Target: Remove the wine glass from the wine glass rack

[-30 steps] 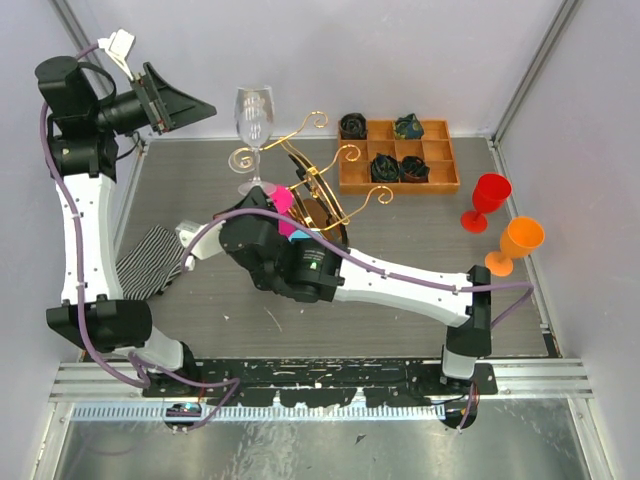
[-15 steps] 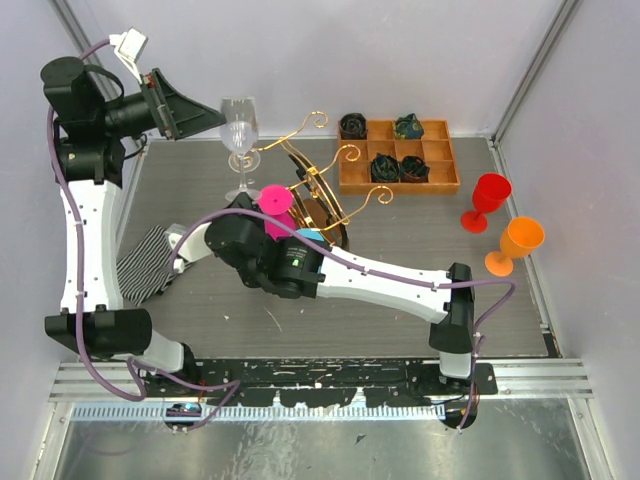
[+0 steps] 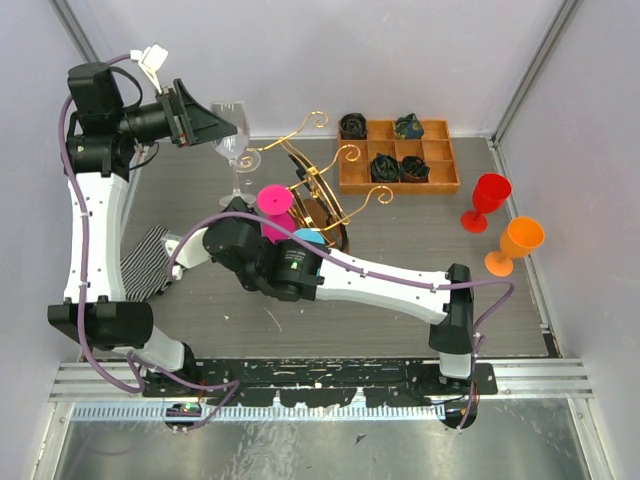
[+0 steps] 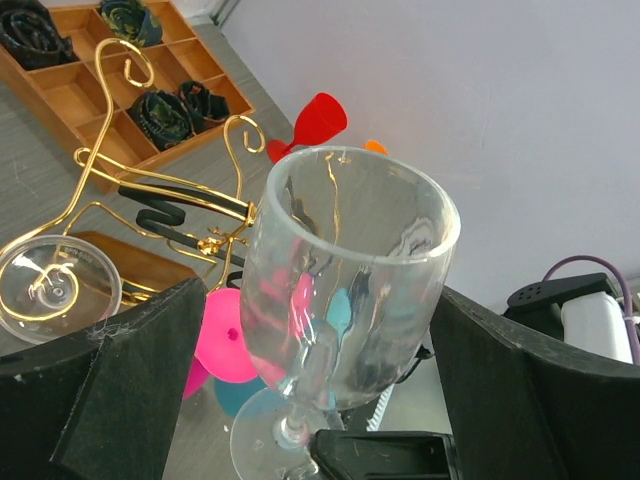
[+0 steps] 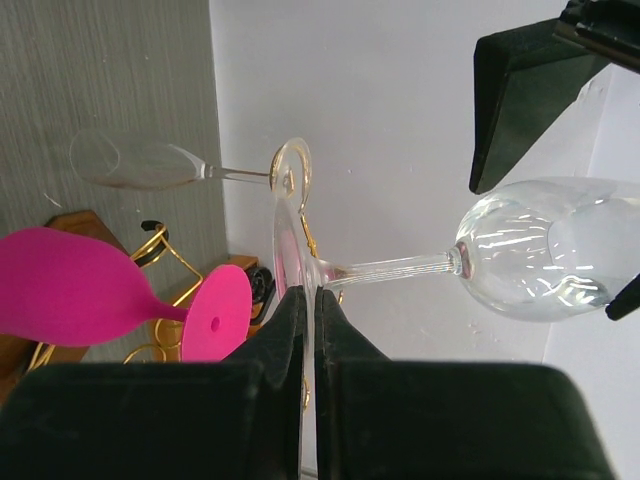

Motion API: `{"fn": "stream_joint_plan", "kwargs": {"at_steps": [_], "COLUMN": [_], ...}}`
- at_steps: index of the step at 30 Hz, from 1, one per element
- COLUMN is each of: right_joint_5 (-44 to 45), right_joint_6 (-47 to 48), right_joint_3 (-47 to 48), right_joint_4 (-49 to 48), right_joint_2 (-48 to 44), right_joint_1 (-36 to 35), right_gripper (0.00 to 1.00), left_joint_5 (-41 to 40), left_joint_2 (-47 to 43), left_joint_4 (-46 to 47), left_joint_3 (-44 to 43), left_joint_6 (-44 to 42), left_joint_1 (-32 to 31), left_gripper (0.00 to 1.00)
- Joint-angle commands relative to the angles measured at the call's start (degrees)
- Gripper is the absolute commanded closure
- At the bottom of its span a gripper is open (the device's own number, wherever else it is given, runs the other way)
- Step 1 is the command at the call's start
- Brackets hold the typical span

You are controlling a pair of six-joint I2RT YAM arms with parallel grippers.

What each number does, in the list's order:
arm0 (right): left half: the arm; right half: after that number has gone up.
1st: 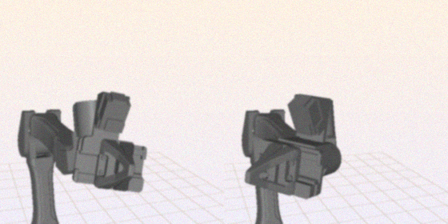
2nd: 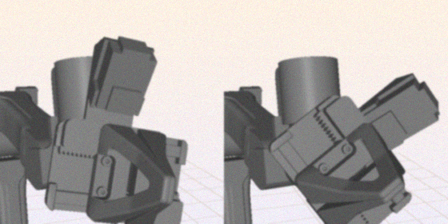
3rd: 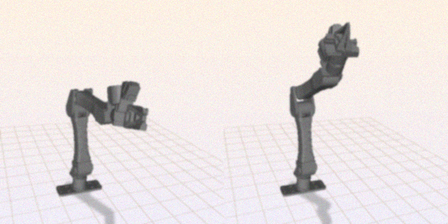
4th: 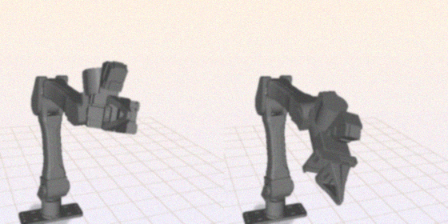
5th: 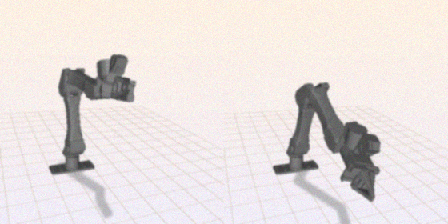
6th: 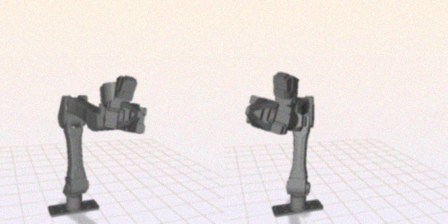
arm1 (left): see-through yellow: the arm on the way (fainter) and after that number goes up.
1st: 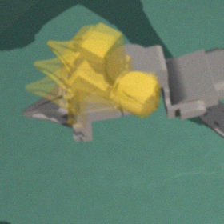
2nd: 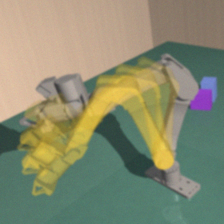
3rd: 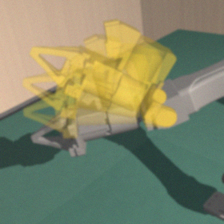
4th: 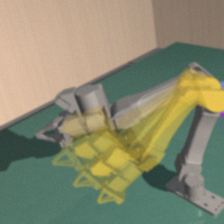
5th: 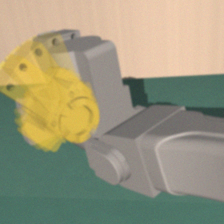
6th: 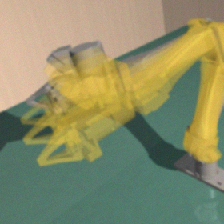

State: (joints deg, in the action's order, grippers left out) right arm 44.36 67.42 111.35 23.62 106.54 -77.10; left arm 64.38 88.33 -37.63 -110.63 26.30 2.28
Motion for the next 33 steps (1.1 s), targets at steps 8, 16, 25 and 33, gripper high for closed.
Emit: {"fn": "stream_joint_plan", "kwargs": {"at_steps": [8, 16, 25, 33], "right_joint_5": [-1.56, -2.44, 0.20, 1.78], "right_joint_6": [2.76, 1.40, 0.90, -3.04], "right_joint_3": [2.89, 3.22, 2.57, 3.74], "right_joint_4": [-2.10, -1.76, -5.66, -6.94], "right_joint_2": [-0.98, -0.99, -0.30, -1.56], "right_joint_1": [-0.94, -0.92, -1.03, -1.25], "right_gripper": [0.99, 0.99, 0.86, 0.34], "left_joint_5": [-1.92, -2.63, -5.46, -14.23], "left_joint_2": [0.04, 0.09, -0.57, 1.49], "left_joint_4": [-2.76, -2.63, -4.02, -12.34], "left_joint_3": [-2.72, -3.10, -3.93, -8.30], "left_joint_6": [-2.47, -2.61, -4.40, -9.16], "left_joint_1": [-0.43, -0.47, -0.50, 0.10], "left_gripper": [0.03, 0.28, 0.55, 0.61]}}
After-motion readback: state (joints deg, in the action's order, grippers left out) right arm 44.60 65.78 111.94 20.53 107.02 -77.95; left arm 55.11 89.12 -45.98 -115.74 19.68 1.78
